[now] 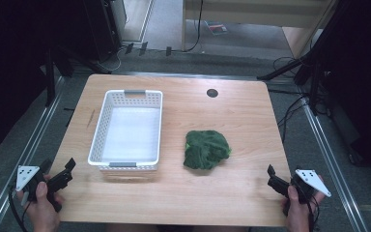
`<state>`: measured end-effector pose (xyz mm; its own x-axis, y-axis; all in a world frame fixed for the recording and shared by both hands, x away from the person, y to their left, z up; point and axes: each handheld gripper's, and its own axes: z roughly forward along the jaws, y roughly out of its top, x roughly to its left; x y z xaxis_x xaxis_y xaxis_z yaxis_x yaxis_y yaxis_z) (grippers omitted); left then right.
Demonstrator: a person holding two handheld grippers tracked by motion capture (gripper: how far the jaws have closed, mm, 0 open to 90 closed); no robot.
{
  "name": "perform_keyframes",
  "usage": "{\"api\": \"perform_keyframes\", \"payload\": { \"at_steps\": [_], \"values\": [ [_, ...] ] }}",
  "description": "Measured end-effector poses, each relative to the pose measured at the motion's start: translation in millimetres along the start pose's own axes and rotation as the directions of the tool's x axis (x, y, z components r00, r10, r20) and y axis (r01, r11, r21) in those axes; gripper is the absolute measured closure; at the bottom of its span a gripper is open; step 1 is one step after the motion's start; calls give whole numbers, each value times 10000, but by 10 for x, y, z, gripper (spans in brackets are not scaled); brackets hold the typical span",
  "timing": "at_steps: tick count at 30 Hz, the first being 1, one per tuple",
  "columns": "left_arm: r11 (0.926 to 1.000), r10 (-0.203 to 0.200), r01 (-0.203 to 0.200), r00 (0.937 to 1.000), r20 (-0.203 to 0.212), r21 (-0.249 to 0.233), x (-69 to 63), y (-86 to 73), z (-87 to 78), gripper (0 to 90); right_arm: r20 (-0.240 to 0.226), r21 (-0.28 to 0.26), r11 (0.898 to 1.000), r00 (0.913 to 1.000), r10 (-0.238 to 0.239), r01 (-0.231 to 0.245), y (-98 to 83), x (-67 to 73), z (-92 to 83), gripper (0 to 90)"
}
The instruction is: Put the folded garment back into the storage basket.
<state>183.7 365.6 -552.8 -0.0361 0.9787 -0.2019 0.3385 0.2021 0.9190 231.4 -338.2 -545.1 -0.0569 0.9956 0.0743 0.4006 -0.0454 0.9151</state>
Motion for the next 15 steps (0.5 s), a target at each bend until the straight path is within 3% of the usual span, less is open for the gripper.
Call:
{"api": "perform_keyframes", "payload": {
  "at_steps": [9, 15],
  "values": [
    [10000, 29, -30, 10000, 84, 36, -7, -1, 2, 141, -346, -116, 9994, 9989, -329, 325, -1, 21, 1, 0],
    [10000, -22, 21, 9999, 122, 55, -1, 0, 3, 141, -331, -94, 9999, 9994, -122, 119, 5, 10, 11, 0]
  ]
}}
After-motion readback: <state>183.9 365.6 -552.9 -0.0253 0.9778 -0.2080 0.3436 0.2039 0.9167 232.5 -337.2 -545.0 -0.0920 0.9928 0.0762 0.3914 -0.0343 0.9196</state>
